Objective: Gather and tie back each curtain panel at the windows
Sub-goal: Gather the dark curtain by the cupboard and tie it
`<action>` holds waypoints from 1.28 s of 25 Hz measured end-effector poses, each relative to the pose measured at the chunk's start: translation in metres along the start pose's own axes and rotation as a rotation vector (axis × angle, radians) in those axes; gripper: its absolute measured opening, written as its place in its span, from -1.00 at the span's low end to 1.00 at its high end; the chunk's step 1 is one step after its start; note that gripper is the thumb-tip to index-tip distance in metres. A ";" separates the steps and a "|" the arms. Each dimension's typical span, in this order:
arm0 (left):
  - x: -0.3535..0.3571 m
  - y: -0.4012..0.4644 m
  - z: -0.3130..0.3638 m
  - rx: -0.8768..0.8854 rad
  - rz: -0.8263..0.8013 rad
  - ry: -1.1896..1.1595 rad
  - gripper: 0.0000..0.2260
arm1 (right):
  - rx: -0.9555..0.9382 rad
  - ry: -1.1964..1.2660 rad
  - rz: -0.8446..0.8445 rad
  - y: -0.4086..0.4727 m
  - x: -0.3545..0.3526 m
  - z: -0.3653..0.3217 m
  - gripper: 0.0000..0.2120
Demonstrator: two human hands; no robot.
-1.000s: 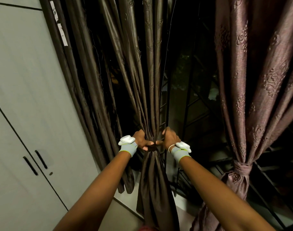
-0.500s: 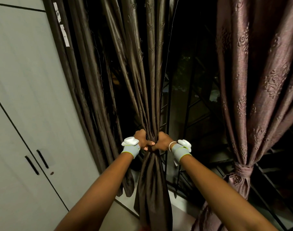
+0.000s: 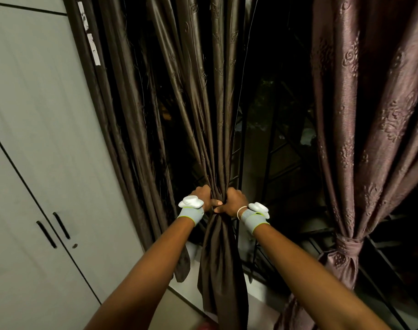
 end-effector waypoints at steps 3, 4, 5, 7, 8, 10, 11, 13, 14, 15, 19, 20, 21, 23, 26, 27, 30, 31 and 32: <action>-0.002 -0.001 0.001 0.005 0.009 0.005 -0.46 | -0.007 -0.041 0.032 -0.002 -0.001 -0.002 -0.36; -0.002 -0.002 0.001 0.003 0.016 -0.004 -0.47 | -0.011 -0.055 0.037 -0.003 -0.001 -0.002 -0.37; -0.003 -0.004 0.002 0.003 0.026 -0.006 -0.48 | -0.019 -0.068 0.041 -0.002 -0.001 -0.002 -0.38; -0.002 -0.006 0.004 0.006 0.043 0.007 -0.50 | -0.031 -0.084 0.042 -0.003 -0.002 -0.003 -0.40; -0.001 -0.006 0.006 0.008 0.047 0.005 -0.52 | -0.034 -0.083 0.041 -0.002 -0.003 -0.003 -0.40; -0.002 -0.005 0.010 0.007 0.046 -0.037 -0.59 | -0.047 -0.100 0.039 -0.001 -0.006 -0.003 -0.39; -0.003 -0.004 0.011 0.005 0.039 -0.066 -0.63 | -0.055 -0.115 0.039 0.000 -0.007 -0.003 -0.40; 0.000 0.000 0.012 -0.019 0.039 -0.113 -0.66 | -0.077 -0.135 0.048 0.004 -0.010 -0.001 -0.42; 0.001 0.001 0.011 -0.034 0.044 -0.153 -0.67 | -0.088 -0.141 0.055 0.007 -0.012 -0.002 -0.43; 0.004 0.000 0.009 -0.048 0.049 -0.194 -0.68 | -0.096 -0.152 0.054 0.008 -0.012 -0.001 -0.44; 0.003 -0.002 0.006 -0.082 0.057 -0.237 -0.65 | -0.135 -0.253 0.043 0.016 -0.012 0.005 -0.43; 0.004 -0.001 0.003 -0.091 0.058 -0.240 -0.66 | -0.137 -0.279 0.036 0.017 -0.011 0.008 -0.43; 0.004 -0.004 0.003 -0.099 0.065 -0.247 -0.69 | -0.140 -0.303 0.029 0.018 -0.010 0.011 -0.46; 0.003 -0.007 0.000 -0.113 0.081 -0.253 -0.79 | -0.169 -0.311 0.007 0.019 -0.005 0.008 -0.53; 0.002 -0.011 -0.003 -0.141 0.105 -0.203 -0.89 | -0.221 -0.257 -0.012 0.020 -0.002 -0.004 -0.59; -0.002 -0.015 -0.004 -0.160 0.131 -0.162 -0.88 | -0.246 -0.251 -0.009 0.020 -0.003 -0.010 -0.60; -0.015 -0.026 -0.018 -0.208 0.203 -0.085 -0.82 | -0.345 -0.236 0.013 0.017 -0.002 -0.036 -0.64; -0.019 -0.031 -0.022 -0.226 0.217 -0.083 -0.81 | -0.373 -0.232 0.024 0.016 -0.003 -0.044 -0.66; -0.023 -0.034 -0.027 -0.237 0.239 -0.077 -0.81 | -0.393 -0.231 0.033 0.016 -0.004 -0.051 -0.66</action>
Point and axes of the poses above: each hand's wrist, its own y-axis towards the middle knuckle, its own x-axis out of the palm, z = x × y, the point moved 9 cm from there along y, towards the middle knuckle, and after that the axes turned 14 degrees about -y, right-handed, at the moved point
